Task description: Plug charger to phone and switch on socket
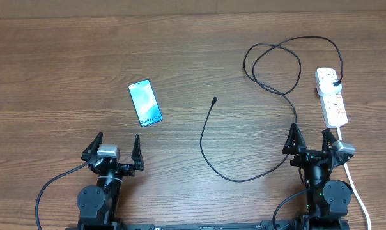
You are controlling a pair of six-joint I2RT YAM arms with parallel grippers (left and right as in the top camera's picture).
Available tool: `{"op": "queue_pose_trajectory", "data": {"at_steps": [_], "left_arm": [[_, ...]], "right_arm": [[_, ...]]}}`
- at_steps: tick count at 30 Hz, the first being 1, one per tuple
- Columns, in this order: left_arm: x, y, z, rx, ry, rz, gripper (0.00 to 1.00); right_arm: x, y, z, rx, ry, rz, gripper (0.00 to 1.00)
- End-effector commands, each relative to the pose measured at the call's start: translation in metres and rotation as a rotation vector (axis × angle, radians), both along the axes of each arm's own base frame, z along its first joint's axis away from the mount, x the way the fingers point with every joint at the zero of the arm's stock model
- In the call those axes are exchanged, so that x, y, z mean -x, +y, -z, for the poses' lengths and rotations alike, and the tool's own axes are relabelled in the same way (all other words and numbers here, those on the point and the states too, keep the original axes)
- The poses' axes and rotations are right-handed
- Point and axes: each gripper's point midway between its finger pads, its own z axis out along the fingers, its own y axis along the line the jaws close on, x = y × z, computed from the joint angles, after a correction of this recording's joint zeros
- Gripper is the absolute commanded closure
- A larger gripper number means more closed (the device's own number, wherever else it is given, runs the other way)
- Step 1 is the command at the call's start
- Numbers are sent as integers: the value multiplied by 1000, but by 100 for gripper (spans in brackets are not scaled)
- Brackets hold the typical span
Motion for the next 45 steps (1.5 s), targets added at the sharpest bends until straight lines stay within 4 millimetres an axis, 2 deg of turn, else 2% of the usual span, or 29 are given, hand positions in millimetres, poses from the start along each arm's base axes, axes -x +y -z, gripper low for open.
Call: {"op": "queue_pose_trajectory", "data": {"at_steps": [1,3,9,16,18,22,30,37,39,45], "left_arm": [[0,-1,-2,-21,-15,13,0],[1,-8,-9,5,-39,49,0],[3,-9,-31,68,-88,57,0],[-2,-10,-65,64,-40,57,0],[-8,-12,-77,64,-20,70,1],[-25,-29,-105,73,28,167,0],[-79,-68,-141,128,247,386,0],[-119,-76,-142,179,518,398,0],[-125,-92,-132,194,698,424,0],[-127,-126,-87,183,892,485,0]], "right_arm": [[0,0,2,2,-4,3,0],[0,0,2,2,-4,3,0],[0,0,2,2,-4,3,0],[0,0,2,2,-4,3,0],[0,0,2,2,-4,3,0],[0,0,2,2,-4,3,0],[0,0,2,2,-4,3,0],[0,0,2,2,-4,3,0],[0,0,2,2,-4,3,0],[0,0,2,2,-4,3,0]]}}
